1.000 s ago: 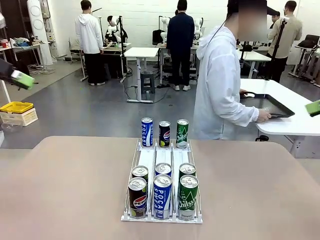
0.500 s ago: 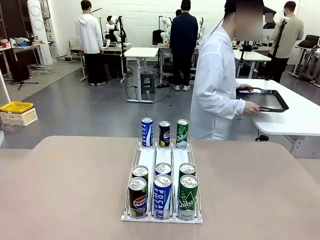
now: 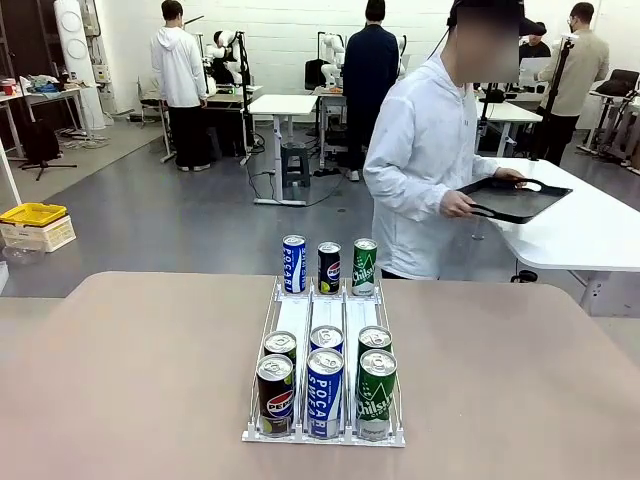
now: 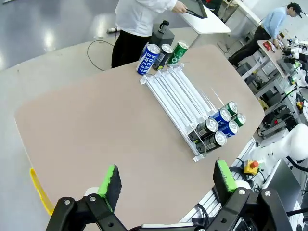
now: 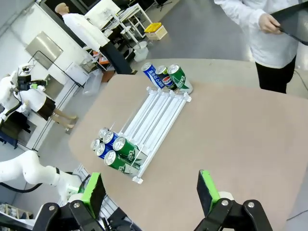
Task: Retrieve and hand over the desired beverage to the person.
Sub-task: Pick up a can of the same type that the person held from the Automatic Can Dispenser.
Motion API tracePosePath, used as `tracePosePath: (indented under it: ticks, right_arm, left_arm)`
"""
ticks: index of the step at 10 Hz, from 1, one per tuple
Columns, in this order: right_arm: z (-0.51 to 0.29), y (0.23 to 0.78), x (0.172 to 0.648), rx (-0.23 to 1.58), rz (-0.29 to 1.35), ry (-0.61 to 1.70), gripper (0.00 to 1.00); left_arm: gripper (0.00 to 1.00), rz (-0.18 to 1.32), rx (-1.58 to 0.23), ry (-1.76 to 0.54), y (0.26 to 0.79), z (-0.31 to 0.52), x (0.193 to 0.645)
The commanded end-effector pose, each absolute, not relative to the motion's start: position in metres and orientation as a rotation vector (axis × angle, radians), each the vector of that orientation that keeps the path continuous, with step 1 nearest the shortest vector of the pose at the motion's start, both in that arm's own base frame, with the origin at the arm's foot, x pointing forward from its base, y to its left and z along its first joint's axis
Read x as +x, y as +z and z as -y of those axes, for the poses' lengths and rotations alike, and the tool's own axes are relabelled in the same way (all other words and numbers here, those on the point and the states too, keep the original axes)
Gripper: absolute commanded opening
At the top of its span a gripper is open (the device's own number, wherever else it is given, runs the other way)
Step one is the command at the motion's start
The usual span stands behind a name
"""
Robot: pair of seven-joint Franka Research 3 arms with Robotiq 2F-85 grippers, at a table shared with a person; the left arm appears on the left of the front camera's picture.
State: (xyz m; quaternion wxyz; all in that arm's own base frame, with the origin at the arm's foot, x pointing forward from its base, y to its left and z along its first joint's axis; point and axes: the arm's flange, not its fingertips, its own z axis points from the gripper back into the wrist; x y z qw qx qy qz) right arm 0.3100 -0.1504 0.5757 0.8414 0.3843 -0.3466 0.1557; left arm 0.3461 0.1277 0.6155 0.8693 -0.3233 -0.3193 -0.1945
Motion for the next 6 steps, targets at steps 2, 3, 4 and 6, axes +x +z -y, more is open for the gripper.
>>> tracePosePath:
  ticks: [2, 3, 4, 6]
  right_arm:
    - [0.1528, 0.5774, 0.3121, 0.819, 0.745, 0.349, 1.0]
    - [0.1528, 0.5774, 0.3121, 0.819, 0.745, 0.349, 1.0]
    - [0.1528, 0.5774, 0.3121, 0.819, 0.745, 0.349, 1.0]
    - [0.1528, 0.5774, 0.3121, 0.819, 0.745, 0.349, 1.0]
  left_arm:
    - [1.0, 0.684, -0.689, -0.425, 0.6151, -0.1316, 0.3465]
    - [1.0, 0.684, -0.689, -0.425, 0.6151, -0.1316, 0.3465]
    - [1.0, 0.684, -0.689, -0.425, 0.6151, -0.1316, 0.3465]
    - [1.0, 0.684, -0.689, -0.425, 0.6151, -0.1316, 0.3465]
